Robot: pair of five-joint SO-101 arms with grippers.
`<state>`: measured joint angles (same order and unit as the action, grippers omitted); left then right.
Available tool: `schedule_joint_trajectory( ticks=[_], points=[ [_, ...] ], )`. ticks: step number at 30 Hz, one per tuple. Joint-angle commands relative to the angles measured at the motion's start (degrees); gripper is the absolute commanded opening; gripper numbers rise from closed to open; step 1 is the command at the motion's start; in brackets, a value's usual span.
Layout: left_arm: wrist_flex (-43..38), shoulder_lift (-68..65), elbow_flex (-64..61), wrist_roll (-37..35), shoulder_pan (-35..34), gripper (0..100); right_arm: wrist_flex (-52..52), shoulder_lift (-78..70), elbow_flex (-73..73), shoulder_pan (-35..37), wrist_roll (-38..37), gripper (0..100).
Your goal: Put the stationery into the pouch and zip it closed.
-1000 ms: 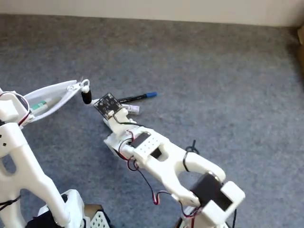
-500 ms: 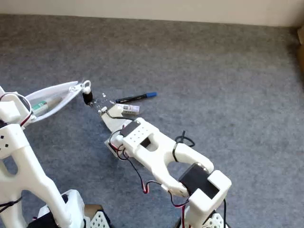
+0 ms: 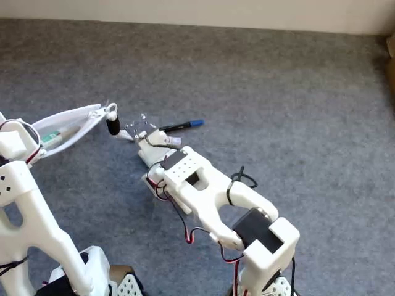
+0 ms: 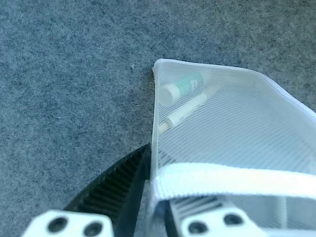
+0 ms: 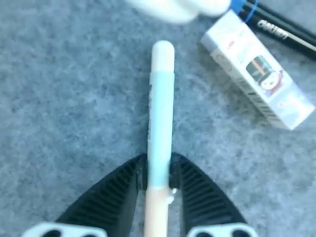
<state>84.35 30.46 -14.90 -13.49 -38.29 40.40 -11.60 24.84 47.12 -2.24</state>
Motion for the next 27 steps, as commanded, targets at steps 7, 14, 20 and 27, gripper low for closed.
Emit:
schedule_joint_trajectory(
  ticks=[7, 14, 20, 27],
  points=[
    [-1.1, 1.8, 0.0, -0.6, -0.7, 1, 3.1, -0.4, -0.1, -0.1, -0.6, 0.4],
    [-1.1, 1.8, 0.0, -0.6, -0.7, 1, 13.4, 0.7, -0.6, -0.2, -0.6, 0.4],
    [-1.0, 1.8, 0.3, -0.6, -0.7, 1, 14.1, 12.4, 2.1, -0.2, -0.6, 0.4],
    [-1.0, 1.8, 0.1, -0.6, -0.7, 1, 14.2, 25.5, 9.5, 0.1, -0.7, 0.4]
  ],
)
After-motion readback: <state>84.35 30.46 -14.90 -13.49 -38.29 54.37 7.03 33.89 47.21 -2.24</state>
